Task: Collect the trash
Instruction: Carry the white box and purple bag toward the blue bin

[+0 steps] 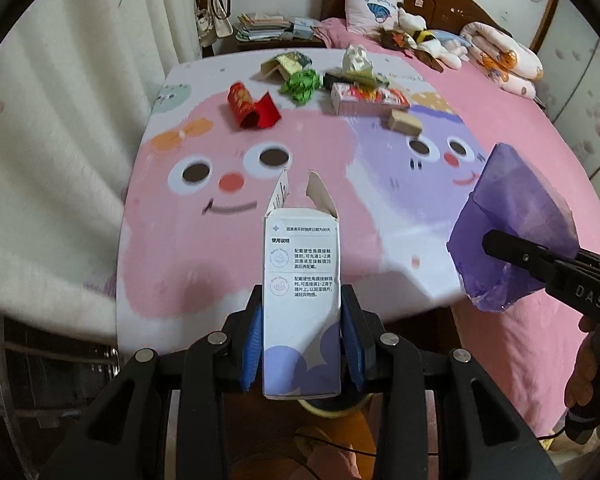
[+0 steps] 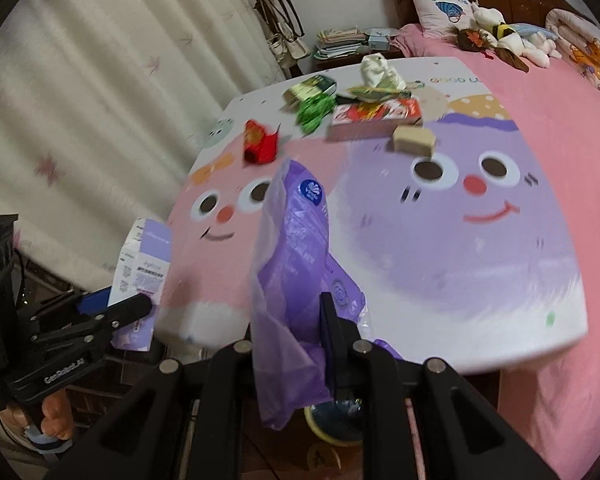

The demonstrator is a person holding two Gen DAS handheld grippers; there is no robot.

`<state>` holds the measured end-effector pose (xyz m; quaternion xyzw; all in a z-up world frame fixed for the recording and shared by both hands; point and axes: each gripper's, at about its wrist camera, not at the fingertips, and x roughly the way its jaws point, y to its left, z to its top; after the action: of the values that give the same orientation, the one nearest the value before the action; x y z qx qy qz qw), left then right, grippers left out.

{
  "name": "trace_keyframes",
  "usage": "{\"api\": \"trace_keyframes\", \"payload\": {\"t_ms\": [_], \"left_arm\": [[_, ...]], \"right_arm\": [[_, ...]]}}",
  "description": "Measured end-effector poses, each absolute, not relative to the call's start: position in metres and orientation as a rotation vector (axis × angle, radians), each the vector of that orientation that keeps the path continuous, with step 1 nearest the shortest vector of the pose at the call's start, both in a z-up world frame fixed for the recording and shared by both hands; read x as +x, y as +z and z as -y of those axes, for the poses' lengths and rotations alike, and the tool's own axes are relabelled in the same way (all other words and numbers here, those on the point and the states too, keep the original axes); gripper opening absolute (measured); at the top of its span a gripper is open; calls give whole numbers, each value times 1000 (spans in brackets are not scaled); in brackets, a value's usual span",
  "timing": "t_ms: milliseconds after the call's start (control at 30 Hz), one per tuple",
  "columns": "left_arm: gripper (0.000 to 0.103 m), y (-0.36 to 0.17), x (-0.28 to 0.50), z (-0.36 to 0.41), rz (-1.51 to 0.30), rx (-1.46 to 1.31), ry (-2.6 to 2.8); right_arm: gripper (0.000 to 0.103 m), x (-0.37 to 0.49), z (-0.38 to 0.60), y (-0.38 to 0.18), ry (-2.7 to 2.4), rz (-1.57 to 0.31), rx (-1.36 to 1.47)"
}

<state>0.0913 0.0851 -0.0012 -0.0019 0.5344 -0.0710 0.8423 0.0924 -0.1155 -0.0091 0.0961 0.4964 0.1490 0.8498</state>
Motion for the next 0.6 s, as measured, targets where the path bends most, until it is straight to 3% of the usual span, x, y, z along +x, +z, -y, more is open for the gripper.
{"api": "trace_keyframes", "payload": {"t_ms": [600], "left_arm": [[34,-108,0,-69,-1326,-31,-230]], "right_arm": [[16,-10,108,-122,221,-1308,290]]}}
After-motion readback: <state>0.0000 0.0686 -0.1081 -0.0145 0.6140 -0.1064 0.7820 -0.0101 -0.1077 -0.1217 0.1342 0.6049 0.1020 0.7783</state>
